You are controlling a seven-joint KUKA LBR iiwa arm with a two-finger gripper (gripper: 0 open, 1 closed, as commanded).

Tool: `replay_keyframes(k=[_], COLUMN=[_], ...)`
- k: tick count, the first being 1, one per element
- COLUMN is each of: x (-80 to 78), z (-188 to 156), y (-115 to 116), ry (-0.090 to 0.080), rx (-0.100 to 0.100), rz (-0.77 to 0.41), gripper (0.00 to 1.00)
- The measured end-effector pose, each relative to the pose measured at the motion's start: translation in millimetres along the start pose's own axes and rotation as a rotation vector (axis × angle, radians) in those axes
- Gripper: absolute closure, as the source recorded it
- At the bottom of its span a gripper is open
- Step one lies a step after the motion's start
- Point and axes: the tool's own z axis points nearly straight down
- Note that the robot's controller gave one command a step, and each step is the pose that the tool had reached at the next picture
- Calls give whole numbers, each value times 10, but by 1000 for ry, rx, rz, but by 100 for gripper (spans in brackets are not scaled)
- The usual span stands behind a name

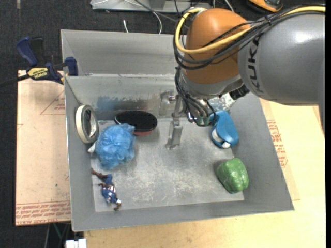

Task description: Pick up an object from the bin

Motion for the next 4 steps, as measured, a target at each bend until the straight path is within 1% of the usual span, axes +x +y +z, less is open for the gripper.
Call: replay_keyframes(k=[1,2,3,4], x=[-14,-418,-385,-480], z=[-51,705,690,744], y=[-8,722,440,547], ry=[-8,-4,-12,-10], rx=[-1,-3,-1,-6], rz=[3,162,228,304], gripper=[0,0,0,0])
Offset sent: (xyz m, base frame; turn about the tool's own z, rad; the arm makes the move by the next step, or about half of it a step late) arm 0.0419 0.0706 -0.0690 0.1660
